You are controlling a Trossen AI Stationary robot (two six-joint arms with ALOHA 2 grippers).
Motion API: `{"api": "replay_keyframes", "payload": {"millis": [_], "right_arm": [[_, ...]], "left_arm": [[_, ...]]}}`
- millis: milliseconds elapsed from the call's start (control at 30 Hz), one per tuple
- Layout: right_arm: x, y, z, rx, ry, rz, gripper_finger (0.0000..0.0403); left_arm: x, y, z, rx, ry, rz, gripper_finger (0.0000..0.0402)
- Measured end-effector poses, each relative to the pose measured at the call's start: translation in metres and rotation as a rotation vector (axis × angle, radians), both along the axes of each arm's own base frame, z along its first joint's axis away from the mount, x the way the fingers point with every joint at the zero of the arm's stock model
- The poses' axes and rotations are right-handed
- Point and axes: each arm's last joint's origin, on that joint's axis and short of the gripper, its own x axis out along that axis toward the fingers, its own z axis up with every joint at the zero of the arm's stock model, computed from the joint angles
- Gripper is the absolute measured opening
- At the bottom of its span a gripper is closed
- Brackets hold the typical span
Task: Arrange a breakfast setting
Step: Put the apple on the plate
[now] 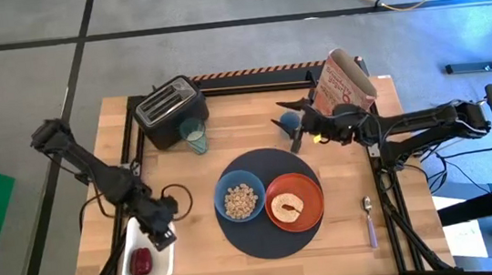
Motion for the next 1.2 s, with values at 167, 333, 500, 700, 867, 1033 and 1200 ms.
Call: {"api": "replay_keyframes", "payload": {"millis": [167,333,500,700,867,1033,1200], "right_arm": [[-0.001,-0.001,0.008,-0.017,-0.082,-0.041,0.0226],[-0.002,-0.001,0.015,-0.067,-0.137,-0.045,0.0226],[-0.004,0.0,0.022,-0.106,-0.195,-0.043,0.0225],[-0.004,0.002,0.028,-0.135,-0.254,0.053,0.0225],[-0.005,0.005,0.031,-0.158,-0.291,0.145,0.0225],[-0.006,0.006,0.034,-0.161,-0.324,0.172,0.0225],[-0.006,0.006,0.035,-0.136,-0.338,0.173,0.0225]], "left_arm": [[-0.003,-0.015,-0.01,-0.023,0.209,0.188,0.0046],[-0.005,-0.018,-0.011,-0.024,0.279,0.329,0.0046],[-0.003,-0.017,-0.011,-0.022,0.297,0.451,0.0046],[0.003,-0.016,-0.011,0.014,0.173,0.554,0.0046],[0.011,-0.01,-0.004,0.125,-0.045,0.614,0.0046],[0.024,-0.01,0.013,0.2,-0.213,0.619,0.0043],[0.042,-0.019,0.03,0.264,-0.221,0.571,0.0018]]}}
